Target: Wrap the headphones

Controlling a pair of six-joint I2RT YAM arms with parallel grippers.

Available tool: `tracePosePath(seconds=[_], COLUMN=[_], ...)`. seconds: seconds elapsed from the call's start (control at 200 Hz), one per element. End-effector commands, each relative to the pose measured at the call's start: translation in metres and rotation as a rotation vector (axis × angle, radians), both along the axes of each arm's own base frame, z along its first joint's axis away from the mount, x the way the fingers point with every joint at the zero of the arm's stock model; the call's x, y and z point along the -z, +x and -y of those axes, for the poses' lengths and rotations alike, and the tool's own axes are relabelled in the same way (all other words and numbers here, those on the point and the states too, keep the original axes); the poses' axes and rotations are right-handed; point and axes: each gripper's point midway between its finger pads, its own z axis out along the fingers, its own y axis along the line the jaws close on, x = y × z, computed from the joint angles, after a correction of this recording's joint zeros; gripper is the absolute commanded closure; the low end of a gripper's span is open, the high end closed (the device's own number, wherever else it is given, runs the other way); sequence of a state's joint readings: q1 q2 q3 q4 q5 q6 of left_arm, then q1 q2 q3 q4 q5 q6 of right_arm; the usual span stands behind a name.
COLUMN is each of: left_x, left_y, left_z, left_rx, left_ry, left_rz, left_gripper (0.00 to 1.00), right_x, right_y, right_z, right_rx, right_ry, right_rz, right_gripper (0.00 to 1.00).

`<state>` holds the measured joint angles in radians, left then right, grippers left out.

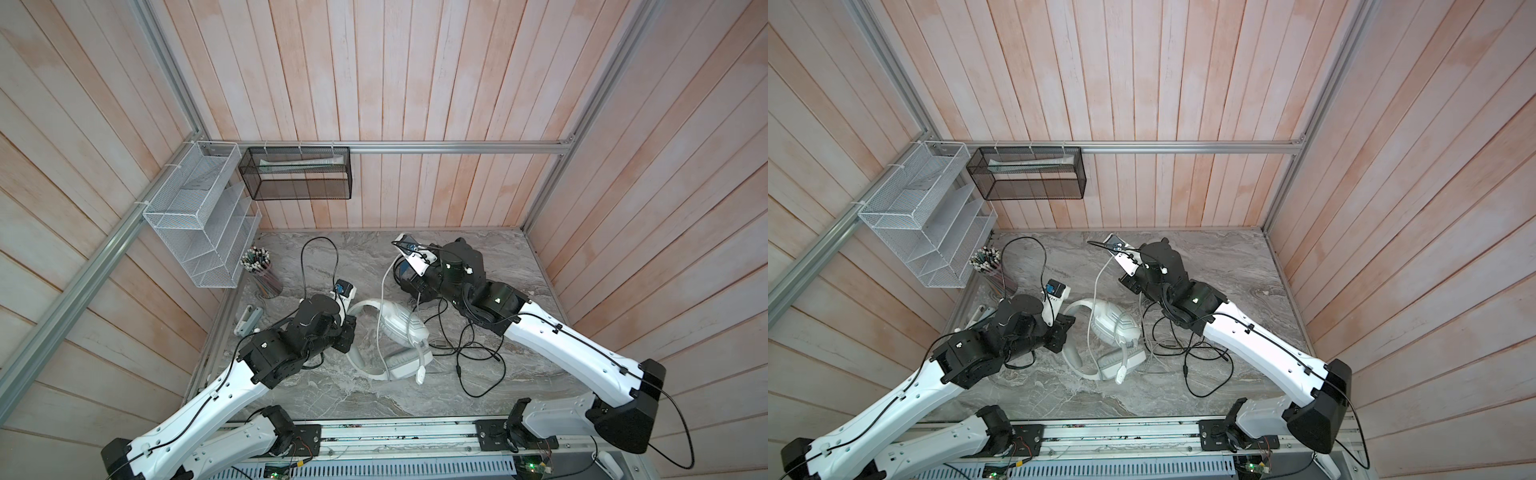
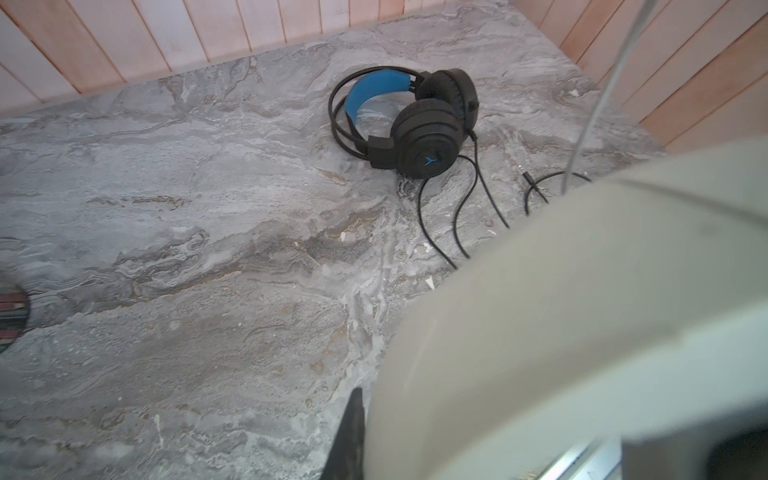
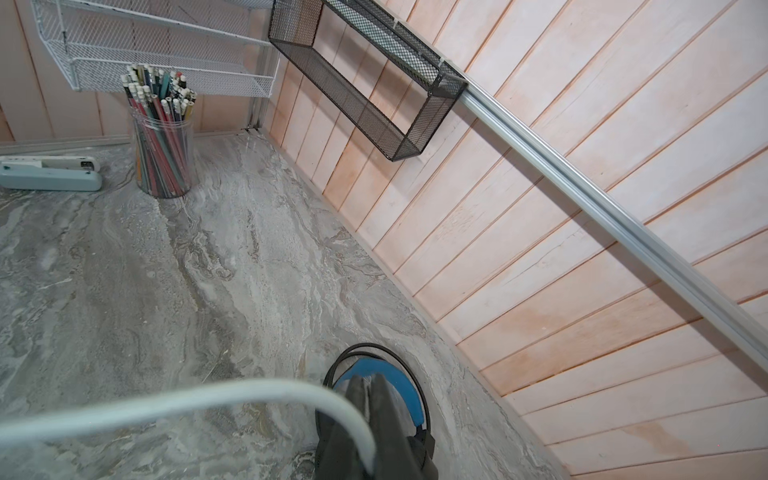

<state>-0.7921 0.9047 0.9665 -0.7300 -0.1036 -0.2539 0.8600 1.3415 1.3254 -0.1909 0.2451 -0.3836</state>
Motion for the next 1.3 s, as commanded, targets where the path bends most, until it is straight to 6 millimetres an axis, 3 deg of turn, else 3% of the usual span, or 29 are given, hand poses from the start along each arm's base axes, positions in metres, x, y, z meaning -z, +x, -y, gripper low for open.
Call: tracePosePath(seconds=[0.0,0.065,0.075,0.14,0.25,0.405,0.565,0.77,1.09,1.115,1.295], left_x=[-0.023,-0.026,-0.027,-0.034,-0.051,-0.083,-0.124,-0.176,-0.230,-0.235,-0.264], left_y=[-0.003,-0.005,-0.005,-0.006,-0.006,-0.005,-0.005,-0.008,-0.001,0.000,0.005], left_z=[0.021,0.024,0.025,0.028,0.029,0.033,0.022,0.010,-0.007,-0.011,-0.030], left_rx=[0.032,0.037,0.036,0.030,0.004,-0.029,-0.082,-0.126,-0.200,-0.213,-0.291], left_ry=[-0.155,-0.182,-0.188,-0.232,-0.313,-0.412,-0.503,-0.602,-0.622,-0.617,-0.575], left_rz=[0.007,0.003,0.003,0.002,0.002,-0.022,0.017,0.056,0.136,0.144,0.208], left_gripper=[1.00,1.00,1.00,1.00,1.00,1.00,1.00,1.00,1.00,1.00,1.00], right_x=[0.002,0.006,0.017,0.028,0.042,0.063,0.081,0.101,0.128,0.129,0.153], right_y=[0.017,0.023,0.023,0.025,0.017,0.009,0.008,0.001,-0.024,-0.026,-0.041], right_z=[-0.006,-0.004,-0.003,0.002,0.003,-0.003,-0.007,-0.012,-0.013,-0.012,-0.007], right_rx=[0.011,0.031,0.038,0.054,0.022,-0.024,-0.028,-0.065,-0.145,-0.151,-0.173], right_ry=[0.103,0.128,0.123,0.150,0.200,0.249,0.297,0.365,0.441,0.451,0.478], right_rz=[-0.019,-0.018,-0.030,-0.036,-0.055,-0.111,-0.159,-0.239,-0.336,-0.340,-0.395], right_gripper=[1.00,1.00,1.00,1.00,1.00,1.00,0.97,0.83,0.64,0.58,0.53])
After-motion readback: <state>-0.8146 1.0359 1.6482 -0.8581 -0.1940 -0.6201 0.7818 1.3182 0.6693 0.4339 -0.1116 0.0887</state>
